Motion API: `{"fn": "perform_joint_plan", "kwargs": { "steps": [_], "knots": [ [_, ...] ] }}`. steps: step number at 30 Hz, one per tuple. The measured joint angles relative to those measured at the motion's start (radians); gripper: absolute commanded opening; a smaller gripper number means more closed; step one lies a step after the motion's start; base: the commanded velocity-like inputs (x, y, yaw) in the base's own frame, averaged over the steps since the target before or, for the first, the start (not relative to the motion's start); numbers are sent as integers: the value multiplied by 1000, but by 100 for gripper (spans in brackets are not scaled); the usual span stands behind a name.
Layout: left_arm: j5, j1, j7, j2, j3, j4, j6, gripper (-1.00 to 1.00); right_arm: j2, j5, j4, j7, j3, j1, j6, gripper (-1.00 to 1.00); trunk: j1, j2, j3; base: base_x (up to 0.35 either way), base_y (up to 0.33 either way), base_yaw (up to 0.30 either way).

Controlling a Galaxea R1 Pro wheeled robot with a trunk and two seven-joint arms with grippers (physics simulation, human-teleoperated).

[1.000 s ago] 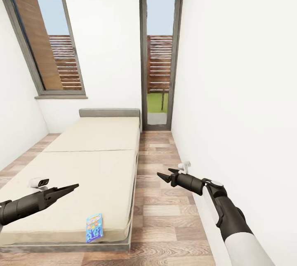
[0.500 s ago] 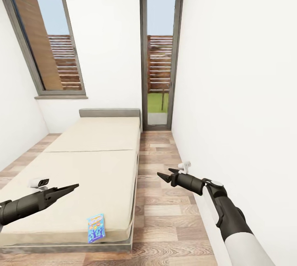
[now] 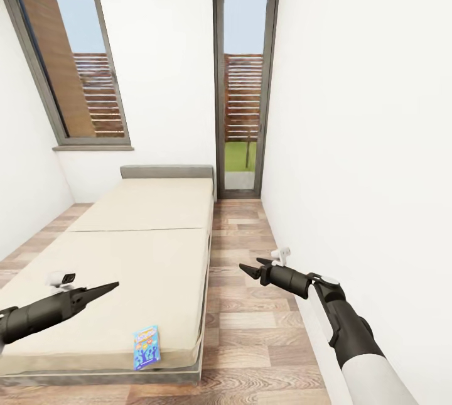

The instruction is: Put all the toys in the child's room - the three board games (two on the bed and one on the table), the two jigsaw puzzles on the table, and the tennis ball on the table - inside the toy box on the table in the child's room.

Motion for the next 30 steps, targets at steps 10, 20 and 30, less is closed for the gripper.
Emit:
{"fn": "perform_joint_plan", "kwargs": {
  "steps": [10, 20, 30],
  "knots": [
    [0, -5, 159, 1, -2, 143, 31, 100, 0, 1, 1, 1, 0, 0, 1, 100, 38, -70, -31, 0, 0, 0],
    [-6, -6, 317, -1, -10, 264, 27, 100, 1, 0, 1, -3, 0, -1, 8, 100, 77, -140, -63, 0, 0, 0],
    [-6, -8, 425, -2, -10, 275, 26, 100, 11, -1, 0, -22, -55, -1, 11, 100, 115, -210, -94, 0, 0, 0]
  ]
}}
